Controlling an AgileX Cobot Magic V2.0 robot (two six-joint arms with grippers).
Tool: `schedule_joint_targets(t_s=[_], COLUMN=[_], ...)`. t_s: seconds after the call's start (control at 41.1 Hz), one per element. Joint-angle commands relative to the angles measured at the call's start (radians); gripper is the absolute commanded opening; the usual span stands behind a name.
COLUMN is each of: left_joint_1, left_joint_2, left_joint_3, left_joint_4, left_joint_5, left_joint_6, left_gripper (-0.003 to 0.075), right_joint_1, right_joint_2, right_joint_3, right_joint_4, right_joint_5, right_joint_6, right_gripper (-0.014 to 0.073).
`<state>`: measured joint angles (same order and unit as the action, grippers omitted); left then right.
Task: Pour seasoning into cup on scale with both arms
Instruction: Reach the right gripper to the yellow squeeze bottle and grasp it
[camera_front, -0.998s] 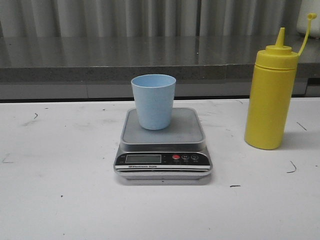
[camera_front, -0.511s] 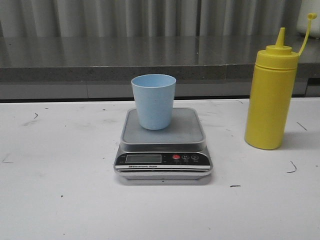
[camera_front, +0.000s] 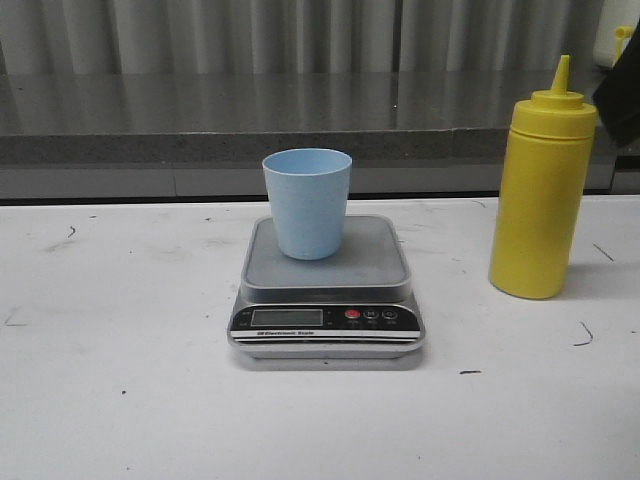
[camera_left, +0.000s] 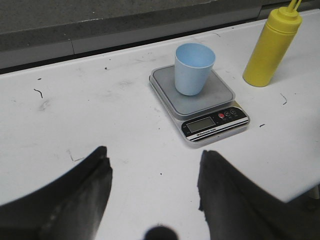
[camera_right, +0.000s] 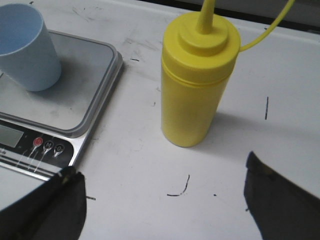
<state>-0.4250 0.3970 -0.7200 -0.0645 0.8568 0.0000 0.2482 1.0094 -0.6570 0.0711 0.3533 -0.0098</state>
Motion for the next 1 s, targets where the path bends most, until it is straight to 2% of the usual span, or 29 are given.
schedule_joint_targets(t_s=[0.0, 0.17, 0.292, 0.682, 0.803, 0.974], left_joint_1=[0.001, 0.001, 0.001, 0.001, 0.001, 0.001], left_joint_2=[0.007, 0.007, 0.007, 0.007, 0.007, 0.007], left_joint_3=[-0.025, -0.025, -0.025, -0.025, -0.025, -0.025], left_joint_4=[-0.006, -0.006, -0.006, -0.006, -0.006, -0.006], left_joint_5=[-0.067, -0.067, -0.067, -0.067, -0.067, -0.067], left_joint_6=[-0.015, -0.015, -0.015, -0.015, -0.015, -0.015], left_gripper=[0.0388, 0.0388, 0.0388, 0.0388, 0.0388, 0.0388], right_joint_1=[0.000, 0.000, 0.000, -0.003, -0.003, -0.003], right_joint_2=[0.018, 0.090, 0.174, 0.506, 0.581, 0.670], right_joint_3=[0.066, 0.246, 0.314, 0.324, 0.311, 0.248], right_joint_4=[0.017, 0.017, 0.017, 0.041, 0.049, 0.061], right_joint_5=[-0.248, -0.621, -0.842, -1.335, -1.431, -1.441], right_joint_6=[-0.012, -0.011, -0.011, -0.004, 0.025, 0.025], right_gripper=[0.0654, 0.0654, 0.0654, 0.0654, 0.0654, 0.0654])
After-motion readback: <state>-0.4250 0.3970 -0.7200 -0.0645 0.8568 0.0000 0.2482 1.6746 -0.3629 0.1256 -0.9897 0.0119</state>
